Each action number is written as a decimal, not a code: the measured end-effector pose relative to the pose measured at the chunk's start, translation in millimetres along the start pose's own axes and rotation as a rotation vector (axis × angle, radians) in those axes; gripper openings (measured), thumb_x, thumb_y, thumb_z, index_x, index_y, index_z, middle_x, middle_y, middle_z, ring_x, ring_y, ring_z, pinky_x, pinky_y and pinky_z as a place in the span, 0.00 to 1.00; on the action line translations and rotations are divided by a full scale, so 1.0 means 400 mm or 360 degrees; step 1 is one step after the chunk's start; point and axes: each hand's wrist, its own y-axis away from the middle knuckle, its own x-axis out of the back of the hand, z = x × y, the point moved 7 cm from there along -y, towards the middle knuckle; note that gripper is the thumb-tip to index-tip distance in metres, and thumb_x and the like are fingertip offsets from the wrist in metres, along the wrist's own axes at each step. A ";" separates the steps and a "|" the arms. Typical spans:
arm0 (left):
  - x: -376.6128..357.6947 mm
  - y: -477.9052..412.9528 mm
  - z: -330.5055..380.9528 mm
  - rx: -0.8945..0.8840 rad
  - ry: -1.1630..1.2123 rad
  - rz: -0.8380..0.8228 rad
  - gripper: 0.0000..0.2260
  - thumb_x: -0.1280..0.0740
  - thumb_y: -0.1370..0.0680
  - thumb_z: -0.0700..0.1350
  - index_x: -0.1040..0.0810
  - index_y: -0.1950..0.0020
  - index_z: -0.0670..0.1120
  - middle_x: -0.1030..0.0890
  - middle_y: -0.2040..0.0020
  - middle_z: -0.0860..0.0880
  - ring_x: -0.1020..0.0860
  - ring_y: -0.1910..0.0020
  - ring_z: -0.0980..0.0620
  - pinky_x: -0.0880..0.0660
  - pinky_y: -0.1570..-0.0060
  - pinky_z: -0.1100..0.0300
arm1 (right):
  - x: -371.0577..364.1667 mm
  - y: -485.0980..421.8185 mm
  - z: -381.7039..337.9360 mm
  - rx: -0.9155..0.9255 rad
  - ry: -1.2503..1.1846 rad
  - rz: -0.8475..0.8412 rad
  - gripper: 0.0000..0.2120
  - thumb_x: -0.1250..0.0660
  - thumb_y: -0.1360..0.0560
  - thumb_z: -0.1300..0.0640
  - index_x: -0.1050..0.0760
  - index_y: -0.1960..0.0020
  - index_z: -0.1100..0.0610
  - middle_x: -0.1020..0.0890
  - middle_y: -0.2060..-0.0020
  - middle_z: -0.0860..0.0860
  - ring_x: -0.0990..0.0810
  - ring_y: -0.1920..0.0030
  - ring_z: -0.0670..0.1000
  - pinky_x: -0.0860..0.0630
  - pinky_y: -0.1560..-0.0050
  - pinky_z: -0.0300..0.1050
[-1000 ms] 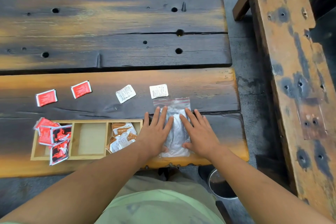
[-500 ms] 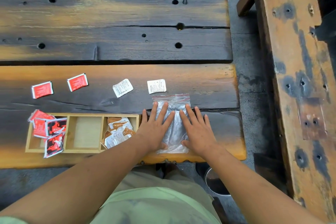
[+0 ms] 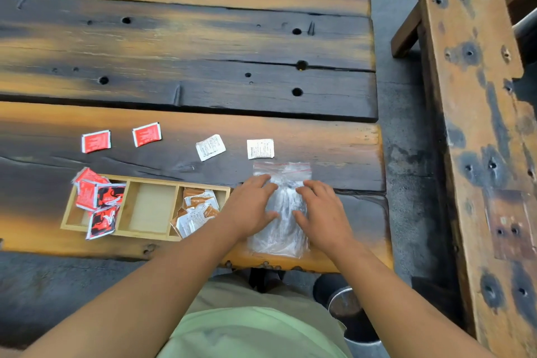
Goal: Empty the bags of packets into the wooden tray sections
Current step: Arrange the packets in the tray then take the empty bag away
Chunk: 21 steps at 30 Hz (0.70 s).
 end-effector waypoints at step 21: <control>0.117 0.313 -0.361 0.0527 0.0665 0.0608 0.04 0.28 0.25 0.44 0.22 0.54 0.49 0.23 0.56 0.53 0.25 0.61 0.54 0.25 0.57 0.54 | -0.092 0.002 -0.381 0.0149 -0.0436 -0.0237 0.15 0.31 0.23 0.51 0.25 0.38 0.50 0.19 0.53 0.45 0.21 0.54 0.48 0.21 0.50 0.50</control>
